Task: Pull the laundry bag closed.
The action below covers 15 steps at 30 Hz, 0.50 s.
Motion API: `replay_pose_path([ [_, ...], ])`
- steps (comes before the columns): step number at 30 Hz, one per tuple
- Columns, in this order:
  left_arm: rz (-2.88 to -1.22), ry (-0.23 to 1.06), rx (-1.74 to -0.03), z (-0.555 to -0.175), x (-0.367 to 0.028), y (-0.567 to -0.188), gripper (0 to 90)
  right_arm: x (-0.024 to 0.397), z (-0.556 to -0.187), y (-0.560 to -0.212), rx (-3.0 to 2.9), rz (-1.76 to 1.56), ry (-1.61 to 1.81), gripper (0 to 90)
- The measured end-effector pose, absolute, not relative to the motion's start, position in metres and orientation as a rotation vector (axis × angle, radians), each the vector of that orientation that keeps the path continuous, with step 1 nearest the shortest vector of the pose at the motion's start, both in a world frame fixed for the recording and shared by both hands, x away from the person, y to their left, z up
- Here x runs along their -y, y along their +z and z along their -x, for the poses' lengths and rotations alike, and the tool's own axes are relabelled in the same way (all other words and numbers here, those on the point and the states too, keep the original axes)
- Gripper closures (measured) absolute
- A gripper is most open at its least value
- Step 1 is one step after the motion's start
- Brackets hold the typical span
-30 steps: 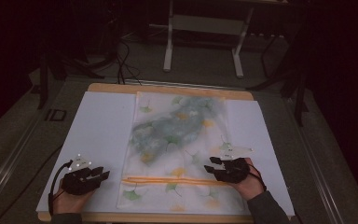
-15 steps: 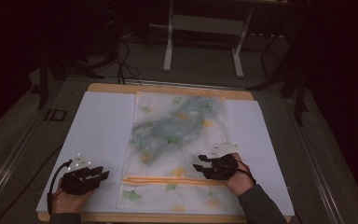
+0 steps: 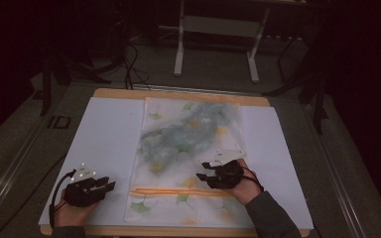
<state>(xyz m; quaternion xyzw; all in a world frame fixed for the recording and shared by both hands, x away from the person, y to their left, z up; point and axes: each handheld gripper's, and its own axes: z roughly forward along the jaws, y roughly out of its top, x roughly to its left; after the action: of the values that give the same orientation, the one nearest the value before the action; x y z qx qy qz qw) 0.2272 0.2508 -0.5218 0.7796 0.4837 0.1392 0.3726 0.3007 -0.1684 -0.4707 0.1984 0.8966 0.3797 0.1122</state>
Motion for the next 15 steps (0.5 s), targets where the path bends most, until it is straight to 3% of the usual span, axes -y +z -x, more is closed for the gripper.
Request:
replay_pose_path([
  [15,-2.013,0.359,-1.232,-0.227,-0.251,-0.522,65.6,0.145,-0.306,-0.473,-2.668,-0.520,1.112,56.0],
])
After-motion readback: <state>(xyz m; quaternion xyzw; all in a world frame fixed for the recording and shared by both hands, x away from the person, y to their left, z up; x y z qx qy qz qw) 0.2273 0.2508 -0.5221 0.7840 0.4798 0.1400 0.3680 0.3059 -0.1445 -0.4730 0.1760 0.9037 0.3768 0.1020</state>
